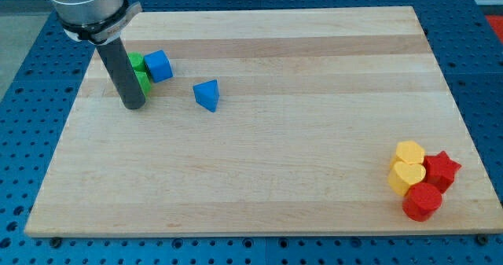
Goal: Form a group with green and blue blocks at the top left
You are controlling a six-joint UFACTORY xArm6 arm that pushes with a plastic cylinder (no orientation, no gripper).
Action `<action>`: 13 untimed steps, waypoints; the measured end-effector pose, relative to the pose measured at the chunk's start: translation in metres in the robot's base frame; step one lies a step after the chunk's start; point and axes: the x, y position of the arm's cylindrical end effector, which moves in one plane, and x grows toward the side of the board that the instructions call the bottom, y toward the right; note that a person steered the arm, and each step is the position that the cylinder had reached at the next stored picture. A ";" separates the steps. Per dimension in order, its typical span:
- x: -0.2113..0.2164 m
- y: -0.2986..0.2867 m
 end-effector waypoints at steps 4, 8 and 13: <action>0.030 0.176; -0.008 0.100; -0.049 0.079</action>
